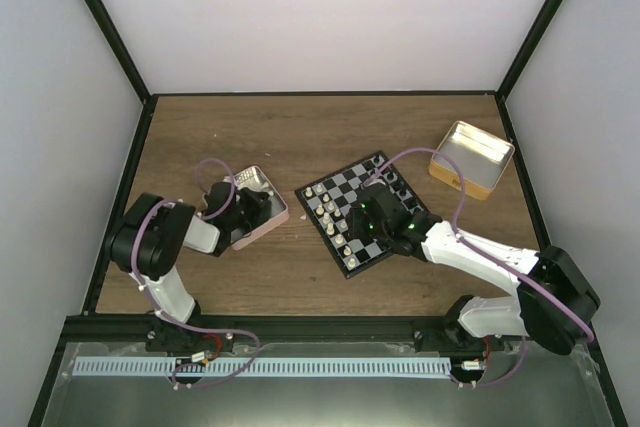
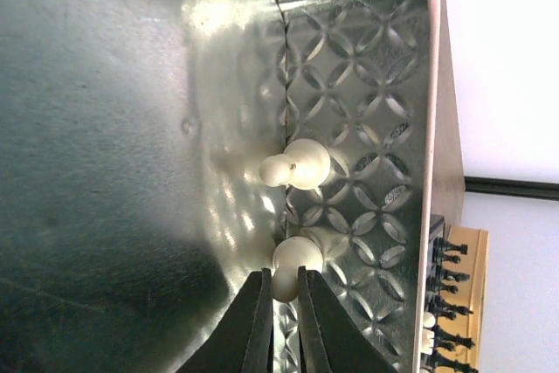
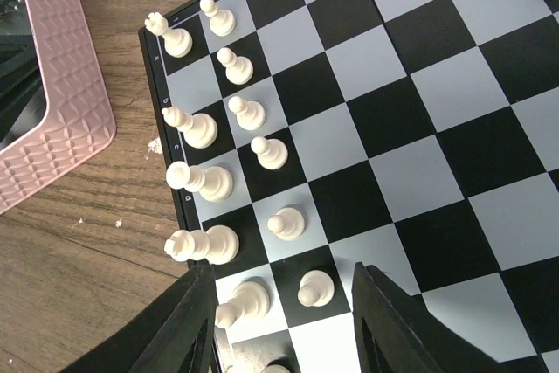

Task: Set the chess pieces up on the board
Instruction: Pick up the chess piece from the storage box.

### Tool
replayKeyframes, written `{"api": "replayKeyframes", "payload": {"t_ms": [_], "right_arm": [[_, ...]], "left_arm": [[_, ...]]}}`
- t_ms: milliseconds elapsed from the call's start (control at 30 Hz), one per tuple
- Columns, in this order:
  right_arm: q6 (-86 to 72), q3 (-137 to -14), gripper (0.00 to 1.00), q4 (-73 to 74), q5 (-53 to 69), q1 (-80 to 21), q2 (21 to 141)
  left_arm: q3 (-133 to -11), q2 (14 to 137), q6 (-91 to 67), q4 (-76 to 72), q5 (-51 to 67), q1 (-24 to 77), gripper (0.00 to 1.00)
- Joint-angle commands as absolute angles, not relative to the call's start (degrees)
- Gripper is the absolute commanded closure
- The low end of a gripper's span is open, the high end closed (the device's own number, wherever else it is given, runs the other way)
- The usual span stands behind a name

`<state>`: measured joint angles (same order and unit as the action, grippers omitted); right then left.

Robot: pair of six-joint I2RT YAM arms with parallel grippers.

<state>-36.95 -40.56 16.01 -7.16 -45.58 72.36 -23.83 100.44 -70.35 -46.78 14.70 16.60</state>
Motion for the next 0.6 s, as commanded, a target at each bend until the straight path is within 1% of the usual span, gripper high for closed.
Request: {"api": "replayKeyframes", "payload": {"t_ms": [0, 100, 400, 567], "right_arm": [[-37.3, -42.8, 0.56, 16.5, -8.2, -46.0, 71.9], [-37.4, -42.8, 0.56, 16.5, -8.0, -46.0, 72.1], [-37.7, -42.8, 0.56, 16.5, -8.5, -46.0, 72.0], [-37.7, -43.6, 0.56, 17.0, -11.6, -45.9, 71.0]], "left_arm": [[-24.2, 97.4, -66.2, -42.5, 11.8, 16.6, 0.95], [-24.8, 94.7, -63.5, -37.9, 10.6, 16.6, 0.96], [-32.2, 84.2, -50.1, -8.8, 4.0, 17.1, 0.96], [-36.9, 80.0, -42.6, 4.7, 1.4, 18.6, 0.96]]}}
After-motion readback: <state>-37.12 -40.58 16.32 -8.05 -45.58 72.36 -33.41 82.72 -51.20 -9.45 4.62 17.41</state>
